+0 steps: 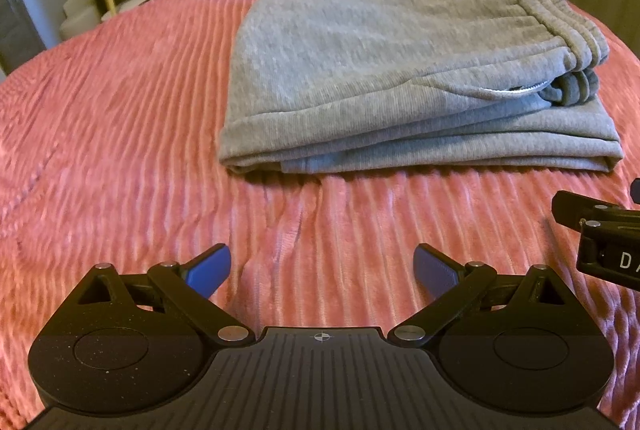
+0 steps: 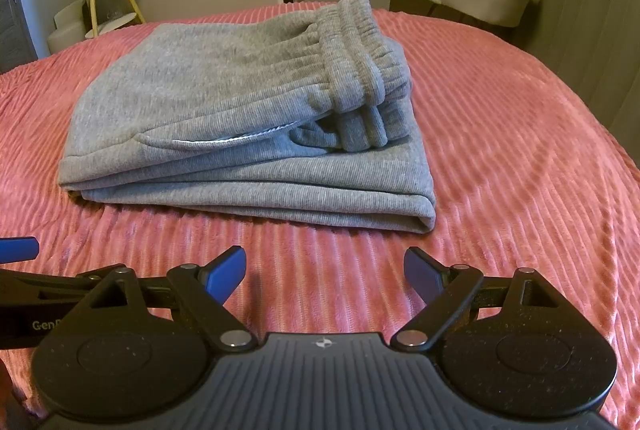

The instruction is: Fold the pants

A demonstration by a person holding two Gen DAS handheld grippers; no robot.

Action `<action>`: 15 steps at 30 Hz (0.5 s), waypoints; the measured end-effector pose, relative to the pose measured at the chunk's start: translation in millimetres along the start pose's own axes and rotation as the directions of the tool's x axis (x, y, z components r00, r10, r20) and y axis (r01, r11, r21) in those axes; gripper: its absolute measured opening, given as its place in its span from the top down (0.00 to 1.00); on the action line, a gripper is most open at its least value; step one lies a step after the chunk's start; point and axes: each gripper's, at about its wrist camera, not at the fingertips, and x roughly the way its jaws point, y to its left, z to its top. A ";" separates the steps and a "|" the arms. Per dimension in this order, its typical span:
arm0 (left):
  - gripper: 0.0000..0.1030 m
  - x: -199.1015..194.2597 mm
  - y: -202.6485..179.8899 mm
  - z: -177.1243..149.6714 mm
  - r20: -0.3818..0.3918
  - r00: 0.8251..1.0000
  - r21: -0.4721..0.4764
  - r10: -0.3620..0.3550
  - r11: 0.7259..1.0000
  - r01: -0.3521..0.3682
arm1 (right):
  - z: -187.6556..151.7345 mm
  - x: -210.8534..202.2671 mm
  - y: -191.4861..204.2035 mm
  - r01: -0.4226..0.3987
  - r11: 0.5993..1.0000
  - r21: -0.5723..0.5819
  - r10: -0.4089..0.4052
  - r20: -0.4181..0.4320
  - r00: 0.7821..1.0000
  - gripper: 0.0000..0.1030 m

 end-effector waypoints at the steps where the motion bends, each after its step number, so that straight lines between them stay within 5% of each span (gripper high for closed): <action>1: 0.02 0.1 -0.4 0.0 0.000 1.000 0.002 0.001 1.000 -0.001 | 0.2 0.0 0.1 0.001 1.000 0.000 -0.001 0.000 1.000 0.16; 15: 0.02 1.7 -0.5 -0.1 -0.001 1.000 0.008 0.000 1.000 0.000 | 0.1 0.3 -0.1 -0.006 1.000 0.008 0.006 -0.001 1.000 0.16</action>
